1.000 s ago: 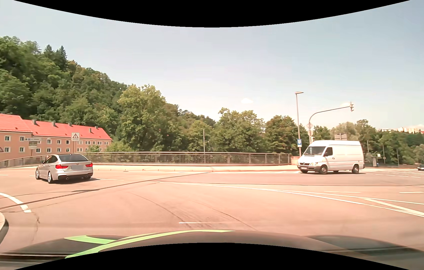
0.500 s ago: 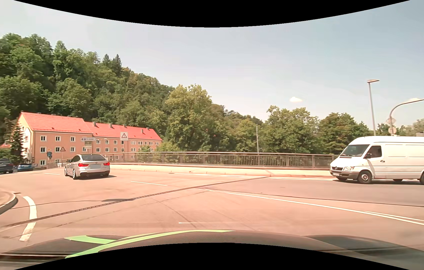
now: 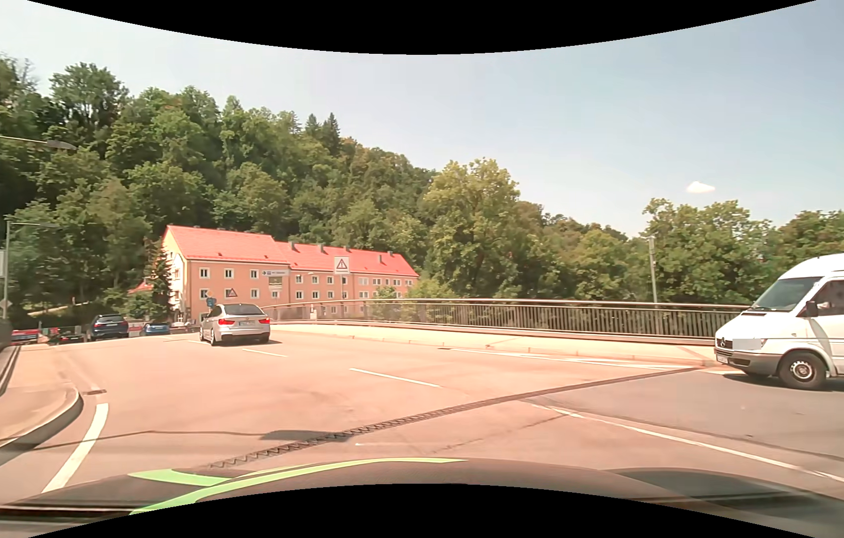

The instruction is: Follow the waypoints while adhering to traffic rules and regulations

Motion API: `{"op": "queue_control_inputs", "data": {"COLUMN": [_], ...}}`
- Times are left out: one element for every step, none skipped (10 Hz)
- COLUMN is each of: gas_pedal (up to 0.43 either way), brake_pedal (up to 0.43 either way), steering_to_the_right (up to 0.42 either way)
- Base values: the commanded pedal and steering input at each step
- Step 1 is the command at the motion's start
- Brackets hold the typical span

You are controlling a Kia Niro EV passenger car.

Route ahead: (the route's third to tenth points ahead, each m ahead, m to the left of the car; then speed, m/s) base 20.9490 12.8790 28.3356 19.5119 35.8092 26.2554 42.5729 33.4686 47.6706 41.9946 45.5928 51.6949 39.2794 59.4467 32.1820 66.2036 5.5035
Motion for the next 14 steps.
{"op": "queue_control_inputs", "data": {"gas_pedal": [0.110,0.118,0.118,0.118,0.130,0.130,0.130,0.138,0.150,0.150,0.157,0.189,0.189,0.189], "brake_pedal": [0.000,0.000,0.000,0.000,0.000,0.000,0.000,0.000,0.000,0.000,0.000,0.000,0.000,0.000], "steering_to_the_right": [-0.342,-0.336,-0.325,-0.312,-0.297,-0.283,-0.271,-0.266,-0.261,-0.250,-0.232,-0.217,-0.198,-0.177]}}
